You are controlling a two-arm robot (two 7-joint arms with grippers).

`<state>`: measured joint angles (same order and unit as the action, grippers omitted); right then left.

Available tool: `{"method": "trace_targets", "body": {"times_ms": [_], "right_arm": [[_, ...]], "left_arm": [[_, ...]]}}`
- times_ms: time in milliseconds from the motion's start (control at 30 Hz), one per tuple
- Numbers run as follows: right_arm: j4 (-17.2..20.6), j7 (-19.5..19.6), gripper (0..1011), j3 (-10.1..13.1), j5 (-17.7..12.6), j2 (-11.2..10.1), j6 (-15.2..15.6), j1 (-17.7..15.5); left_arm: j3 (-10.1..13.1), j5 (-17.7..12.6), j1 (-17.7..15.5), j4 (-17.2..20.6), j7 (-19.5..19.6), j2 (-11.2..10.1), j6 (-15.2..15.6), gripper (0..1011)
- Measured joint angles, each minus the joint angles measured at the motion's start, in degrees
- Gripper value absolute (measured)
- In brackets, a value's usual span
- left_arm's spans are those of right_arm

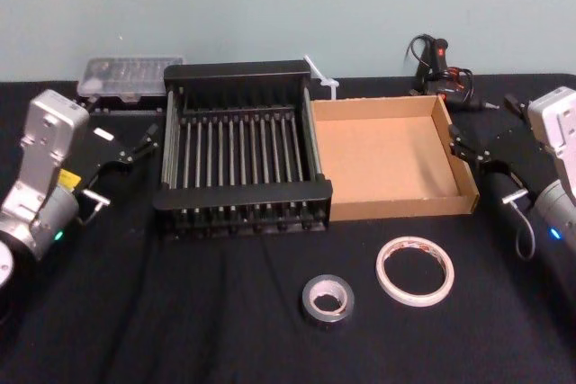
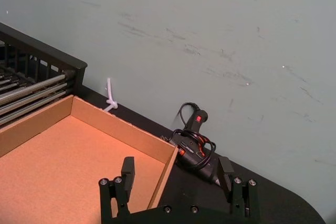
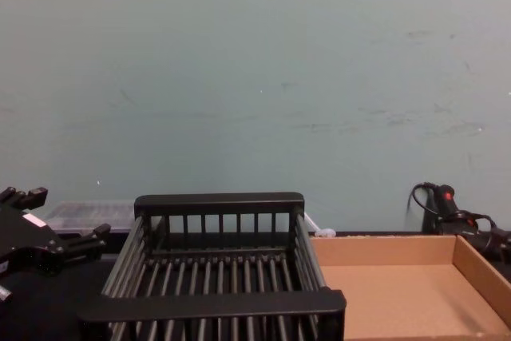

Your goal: Pick up the white tape and place it into the black box , Pick up the silver tape and place it into the brown box.

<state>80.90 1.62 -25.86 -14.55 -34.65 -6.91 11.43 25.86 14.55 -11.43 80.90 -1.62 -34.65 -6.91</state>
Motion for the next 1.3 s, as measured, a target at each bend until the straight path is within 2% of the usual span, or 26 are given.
{"method": "trace_targets", "body": {"times_ms": [1300], "right_arm": [[0.0, 0.0, 1002, 0.0, 0.0, 0.0, 0.0, 0.0]], "left_arm": [[0.0, 0.0, 0.0, 0.0, 0.0, 0.0, 0.0, 1001]]}}
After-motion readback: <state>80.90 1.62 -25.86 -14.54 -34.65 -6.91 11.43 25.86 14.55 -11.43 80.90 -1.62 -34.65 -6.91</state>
